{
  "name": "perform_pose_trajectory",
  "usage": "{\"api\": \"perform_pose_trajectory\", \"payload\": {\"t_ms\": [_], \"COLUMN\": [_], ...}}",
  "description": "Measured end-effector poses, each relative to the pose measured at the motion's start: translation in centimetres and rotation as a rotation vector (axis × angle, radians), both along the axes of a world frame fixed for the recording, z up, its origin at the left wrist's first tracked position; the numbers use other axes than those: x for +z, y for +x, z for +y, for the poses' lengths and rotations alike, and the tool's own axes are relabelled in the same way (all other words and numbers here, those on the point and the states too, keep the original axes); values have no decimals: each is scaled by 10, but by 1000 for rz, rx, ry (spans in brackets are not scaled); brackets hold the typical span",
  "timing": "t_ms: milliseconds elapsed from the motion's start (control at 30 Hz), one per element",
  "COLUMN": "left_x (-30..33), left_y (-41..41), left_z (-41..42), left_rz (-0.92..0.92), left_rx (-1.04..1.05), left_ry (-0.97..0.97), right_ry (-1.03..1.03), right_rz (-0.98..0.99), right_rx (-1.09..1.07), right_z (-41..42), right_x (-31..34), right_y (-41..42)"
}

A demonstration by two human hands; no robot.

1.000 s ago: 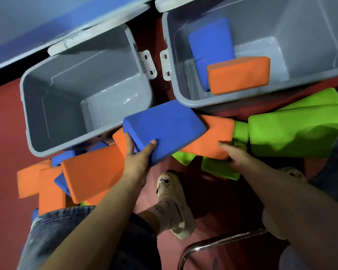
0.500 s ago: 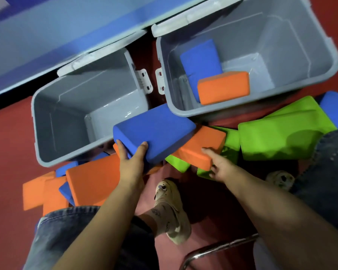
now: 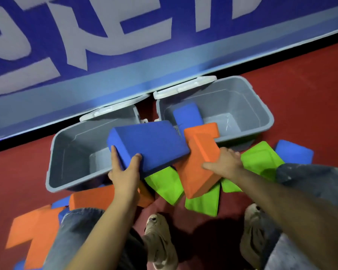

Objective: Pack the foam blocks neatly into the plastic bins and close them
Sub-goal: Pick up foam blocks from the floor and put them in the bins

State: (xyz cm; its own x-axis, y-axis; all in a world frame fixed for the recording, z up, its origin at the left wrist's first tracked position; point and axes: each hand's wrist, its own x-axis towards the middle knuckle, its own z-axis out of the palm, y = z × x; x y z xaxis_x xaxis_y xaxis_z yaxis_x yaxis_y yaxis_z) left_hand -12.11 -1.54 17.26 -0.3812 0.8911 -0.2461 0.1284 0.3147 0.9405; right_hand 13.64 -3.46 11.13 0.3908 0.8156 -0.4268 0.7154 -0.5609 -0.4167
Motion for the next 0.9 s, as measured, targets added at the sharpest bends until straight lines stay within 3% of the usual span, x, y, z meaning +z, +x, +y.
{"api": "perform_pose_trajectory", "payload": {"t_ms": [167,300,500,633,733,900], "left_x": [56,62,34,10,-11,-50], "left_y": [76,146,218,219,215,214], "left_z": [34,74,119,127,120,92], "left_rz": [177,311,245,282,258,193], "left_rx": [-69,-236,-545,-626,-714,-996], "left_ry": [226,332,54,51,7,-157], "right_ry": [189,314,441,547,454,304], "right_rz": [-130,-283,-369,-427,-455,-259], "right_rx": [9,-52,-214,-254,-178,-131], "right_z": [-8,-10,21,58,92,107], "right_x": [81,121,133,126,106,52], "right_y": [66,102,144,159,160,161]}}
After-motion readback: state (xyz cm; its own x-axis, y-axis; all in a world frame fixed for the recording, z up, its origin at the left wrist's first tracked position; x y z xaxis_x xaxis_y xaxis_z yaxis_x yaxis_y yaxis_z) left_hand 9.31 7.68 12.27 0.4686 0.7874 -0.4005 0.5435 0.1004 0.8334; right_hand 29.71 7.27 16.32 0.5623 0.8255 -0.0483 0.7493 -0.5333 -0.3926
